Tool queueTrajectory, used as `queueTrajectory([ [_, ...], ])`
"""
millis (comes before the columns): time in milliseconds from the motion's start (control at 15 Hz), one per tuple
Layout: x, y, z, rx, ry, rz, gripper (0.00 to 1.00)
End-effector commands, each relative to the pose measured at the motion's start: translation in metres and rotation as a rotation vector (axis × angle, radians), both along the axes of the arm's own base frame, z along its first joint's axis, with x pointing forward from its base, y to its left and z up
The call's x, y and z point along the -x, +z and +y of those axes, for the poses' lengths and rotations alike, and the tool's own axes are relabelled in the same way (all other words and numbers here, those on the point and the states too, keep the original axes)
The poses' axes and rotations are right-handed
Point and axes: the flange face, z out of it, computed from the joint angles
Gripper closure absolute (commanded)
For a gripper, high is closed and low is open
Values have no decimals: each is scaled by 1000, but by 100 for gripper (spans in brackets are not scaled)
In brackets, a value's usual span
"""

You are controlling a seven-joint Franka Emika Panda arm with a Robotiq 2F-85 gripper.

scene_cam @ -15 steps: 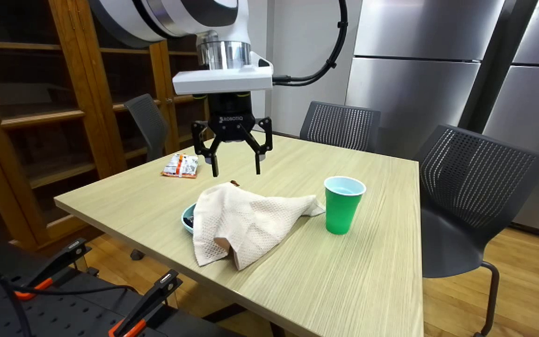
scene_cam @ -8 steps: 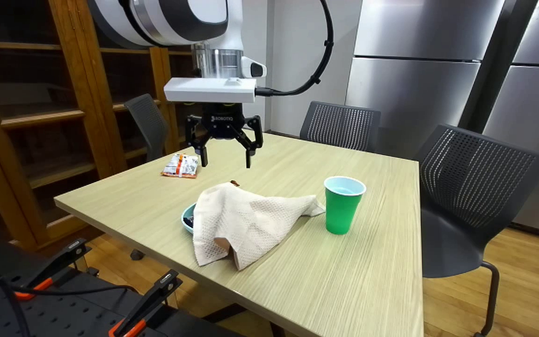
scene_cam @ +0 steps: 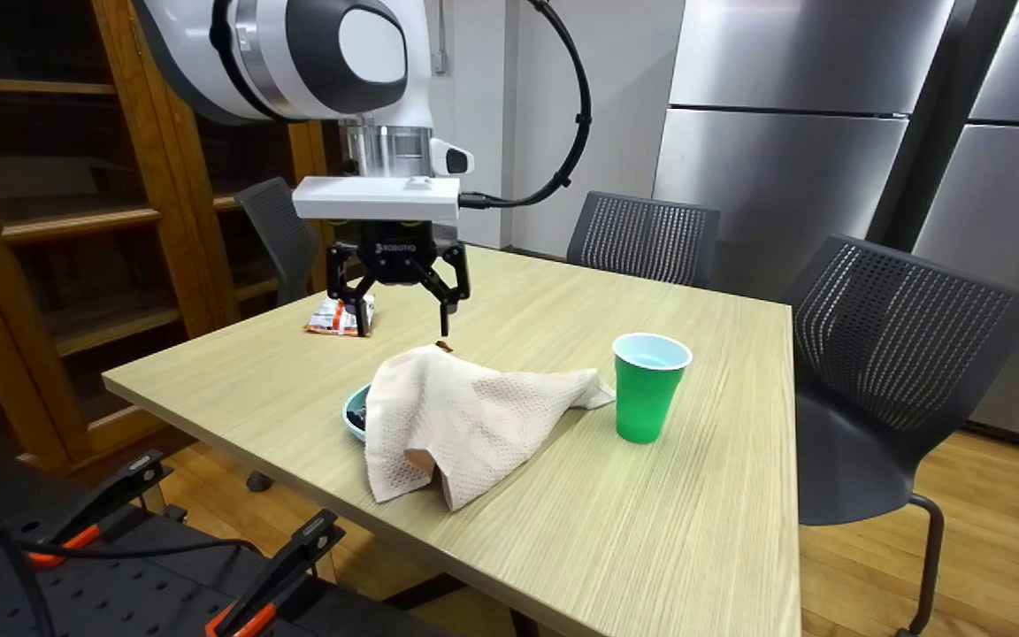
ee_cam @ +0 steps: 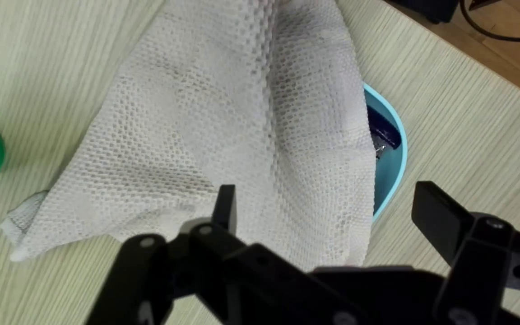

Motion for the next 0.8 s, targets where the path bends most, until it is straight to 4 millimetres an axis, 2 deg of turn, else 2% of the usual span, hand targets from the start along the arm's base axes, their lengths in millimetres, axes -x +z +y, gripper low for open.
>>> queueTrajectory([
  [0,-4,-11,9,9,44,6,0],
  [333,-3,-30,20,18,95,48,0],
  [733,-6,-40,34,35,161,53,0],
])
